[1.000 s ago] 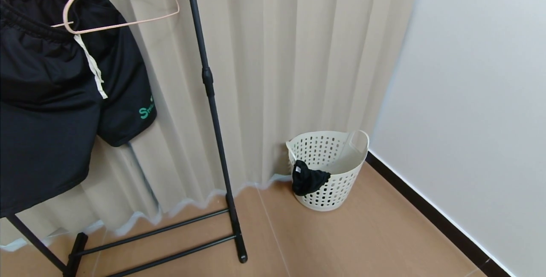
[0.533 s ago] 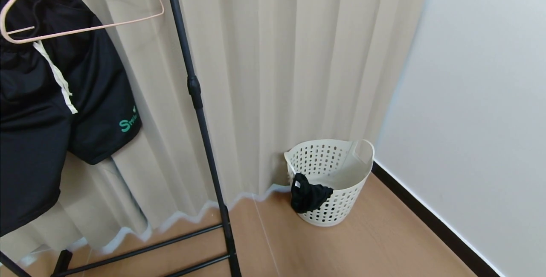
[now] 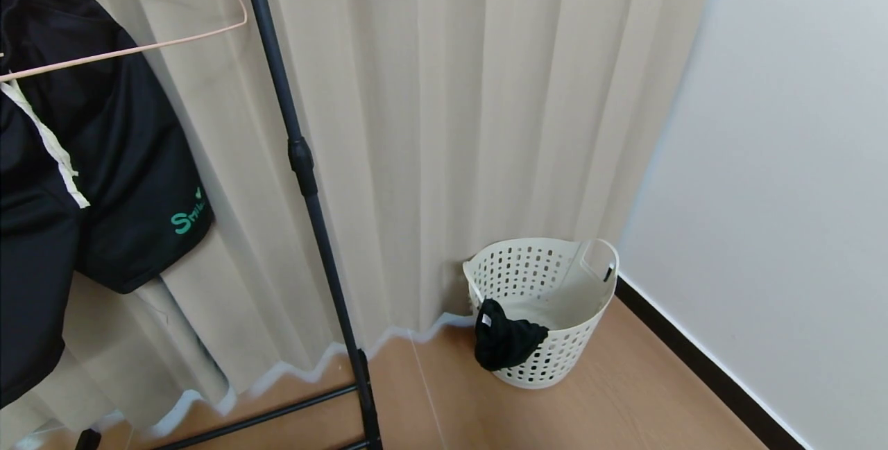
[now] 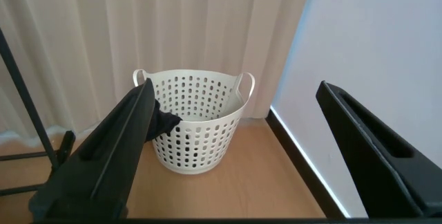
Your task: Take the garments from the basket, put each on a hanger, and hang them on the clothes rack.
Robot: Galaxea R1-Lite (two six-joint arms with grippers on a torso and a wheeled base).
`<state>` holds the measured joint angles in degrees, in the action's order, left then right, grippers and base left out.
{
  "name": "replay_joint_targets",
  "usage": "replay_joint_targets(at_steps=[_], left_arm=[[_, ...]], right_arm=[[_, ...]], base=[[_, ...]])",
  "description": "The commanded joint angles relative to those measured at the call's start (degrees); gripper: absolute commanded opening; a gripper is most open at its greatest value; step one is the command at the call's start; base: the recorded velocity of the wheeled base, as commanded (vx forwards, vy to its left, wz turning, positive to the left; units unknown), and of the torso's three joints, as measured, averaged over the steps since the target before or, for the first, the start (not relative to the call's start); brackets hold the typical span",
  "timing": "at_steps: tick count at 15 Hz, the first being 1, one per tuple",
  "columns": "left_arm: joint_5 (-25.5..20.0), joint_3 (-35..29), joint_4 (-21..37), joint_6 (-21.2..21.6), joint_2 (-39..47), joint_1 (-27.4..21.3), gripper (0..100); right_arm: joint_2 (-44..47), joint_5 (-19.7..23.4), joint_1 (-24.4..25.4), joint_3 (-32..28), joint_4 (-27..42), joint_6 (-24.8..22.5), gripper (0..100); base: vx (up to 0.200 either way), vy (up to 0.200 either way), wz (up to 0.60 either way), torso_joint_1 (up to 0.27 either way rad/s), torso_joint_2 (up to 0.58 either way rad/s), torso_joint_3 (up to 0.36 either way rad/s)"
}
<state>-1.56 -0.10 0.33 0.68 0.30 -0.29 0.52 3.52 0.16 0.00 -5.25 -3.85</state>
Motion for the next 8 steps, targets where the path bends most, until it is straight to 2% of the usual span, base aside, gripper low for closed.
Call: replay_joint_targets(at_steps=[1, 4, 8], left_arm=[[-0.02, 0.01, 0.02, 0.02, 0.05, 0.03, 100], [0.15, 0.01, 0.02, -0.16, 0.05, -0.06, 100], [0.24, 0.01, 0.02, -0.16, 0.05, -0.06, 100]], right_arm=[[0.09, -0.01, 0.02, 0.00, -0.02, -0.01, 100], [0.09, -0.01, 0.02, 0.00, -0.02, -0.01, 100], [0.09, -0.01, 0.02, 0.00, -0.02, 0.07, 100]], base=[[0.000, 0.000, 0.00, 0.000, 0.00, 0.000], [0.000, 0.000, 0.00, 0.000, 0.00, 0.000], [0.000, 0.000, 0.00, 0.004, 0.00, -0.137]])
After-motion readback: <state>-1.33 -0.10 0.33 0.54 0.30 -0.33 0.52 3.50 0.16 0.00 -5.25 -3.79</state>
